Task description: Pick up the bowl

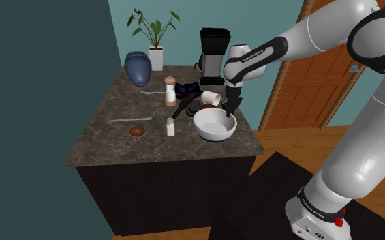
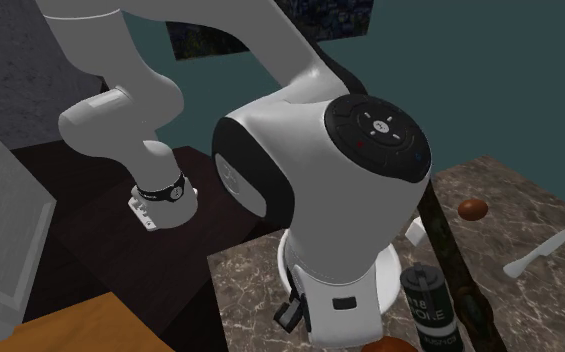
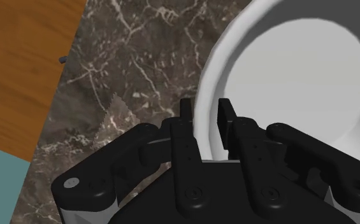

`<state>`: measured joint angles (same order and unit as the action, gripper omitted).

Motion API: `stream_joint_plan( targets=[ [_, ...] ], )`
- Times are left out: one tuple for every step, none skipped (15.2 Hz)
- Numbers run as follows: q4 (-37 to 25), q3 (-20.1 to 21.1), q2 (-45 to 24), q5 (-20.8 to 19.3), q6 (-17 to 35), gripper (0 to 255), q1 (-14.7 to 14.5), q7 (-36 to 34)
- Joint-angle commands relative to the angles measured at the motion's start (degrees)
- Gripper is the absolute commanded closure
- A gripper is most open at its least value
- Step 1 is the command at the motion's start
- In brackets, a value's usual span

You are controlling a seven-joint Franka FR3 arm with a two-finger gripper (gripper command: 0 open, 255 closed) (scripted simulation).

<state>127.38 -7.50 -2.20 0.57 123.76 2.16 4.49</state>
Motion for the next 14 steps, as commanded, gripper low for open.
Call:
stream_joint_plan(
  targets=[
    [-0.5,0.0,0.61,-0.11,-1.08,255,-0.01,-0.11],
    [-0.85,0.0,1.02,-0.17,-1.83,255,-0.02,-0.15],
    [-1.21,0.01,1.42,-0.24,-2.59,255,-0.02,-0.2],
    [-1.57,0.01,1.81,-0.3,-3.34,255,-0.03,-0.25],
    [-1.95,0.02,2.19,-0.36,-4.09,255,-0.03,-0.29],
    [-2.34,0.02,2.56,-0.41,-4.85,255,-0.04,-0.34],
    [-2.74,0.02,2.92,-0.46,-5.6,255,-0.04,-0.38],
    [-3.15,0.03,3.26,-0.51,-6.36,255,-0.05,-0.42],
    [-3.58,0.04,3.59,-0.56,-7.11,255,-0.05,-0.46],
    [-4.02,0.04,3.91,-0.6,-7.87,255,-0.06,-0.49],
    [-4.47,0.05,4.22,-0.65,-8.62,255,-0.06,-0.53],
    [-4.93,0.06,4.52,-0.69,-9.38,255,-0.06,-0.56],
    [-5.4,0.06,4.8,-0.72,-10.14,255,-0.07,-0.59],
    [-5.89,0.07,5.08,-0.76,-10.89,255,-0.07,-0.62]
  ],
)
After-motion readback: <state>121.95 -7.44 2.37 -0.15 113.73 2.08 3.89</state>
